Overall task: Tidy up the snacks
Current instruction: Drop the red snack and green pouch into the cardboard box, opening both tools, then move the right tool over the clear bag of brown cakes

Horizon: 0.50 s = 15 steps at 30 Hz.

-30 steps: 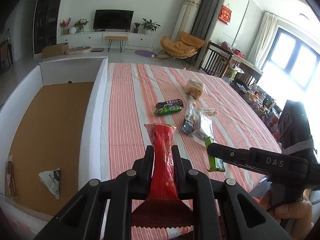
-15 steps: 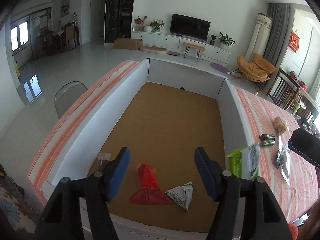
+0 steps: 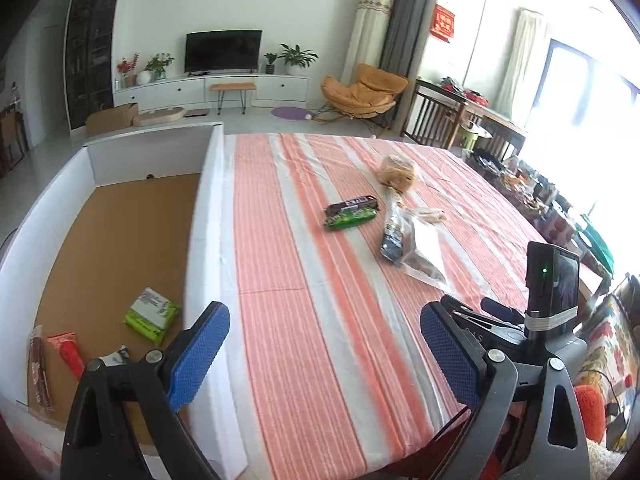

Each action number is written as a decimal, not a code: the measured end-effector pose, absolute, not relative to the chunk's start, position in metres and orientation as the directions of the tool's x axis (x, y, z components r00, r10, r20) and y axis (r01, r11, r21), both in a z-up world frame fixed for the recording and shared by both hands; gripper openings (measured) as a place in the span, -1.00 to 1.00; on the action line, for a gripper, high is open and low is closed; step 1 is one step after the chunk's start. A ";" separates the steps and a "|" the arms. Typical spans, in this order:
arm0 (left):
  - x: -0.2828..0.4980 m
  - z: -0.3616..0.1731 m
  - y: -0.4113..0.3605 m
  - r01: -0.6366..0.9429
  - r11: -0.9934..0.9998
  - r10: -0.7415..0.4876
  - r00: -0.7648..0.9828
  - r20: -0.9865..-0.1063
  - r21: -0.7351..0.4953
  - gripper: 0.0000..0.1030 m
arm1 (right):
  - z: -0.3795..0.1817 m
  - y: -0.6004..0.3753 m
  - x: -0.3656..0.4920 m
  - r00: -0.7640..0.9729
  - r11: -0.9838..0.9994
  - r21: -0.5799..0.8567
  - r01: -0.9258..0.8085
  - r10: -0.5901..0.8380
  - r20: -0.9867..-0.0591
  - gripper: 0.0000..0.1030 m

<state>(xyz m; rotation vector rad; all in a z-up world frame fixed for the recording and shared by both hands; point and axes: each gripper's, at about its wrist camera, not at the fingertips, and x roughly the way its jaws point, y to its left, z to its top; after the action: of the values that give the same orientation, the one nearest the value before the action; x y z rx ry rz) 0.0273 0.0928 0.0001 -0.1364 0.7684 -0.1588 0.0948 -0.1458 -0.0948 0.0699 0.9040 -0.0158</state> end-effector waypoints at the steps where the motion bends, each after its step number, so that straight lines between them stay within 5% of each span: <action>1: 0.032 -0.004 0.072 0.145 0.973 -0.230 0.688 -0.688 -0.181 0.86 | -0.098 -0.160 0.091 0.619 0.995 0.051 0.081 -0.010 -0.785 0.43; 7: 0.072 -0.047 -0.004 0.188 0.978 -0.193 0.619 -0.762 -0.095 0.86 | -0.101 -0.213 0.085 0.629 0.942 0.179 0.283 -0.041 -0.776 0.43; 15: 0.114 -0.103 -0.001 0.083 0.996 -0.031 0.606 -0.795 0.024 0.86 | -0.108 -0.236 0.078 0.618 0.890 0.251 0.381 -0.043 -0.785 0.43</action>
<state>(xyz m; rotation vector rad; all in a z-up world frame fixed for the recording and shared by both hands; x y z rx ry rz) 0.1144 -0.0007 -0.1027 0.0609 0.9175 -0.0665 0.0777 -0.2364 -0.1075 0.4198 0.8763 -0.2520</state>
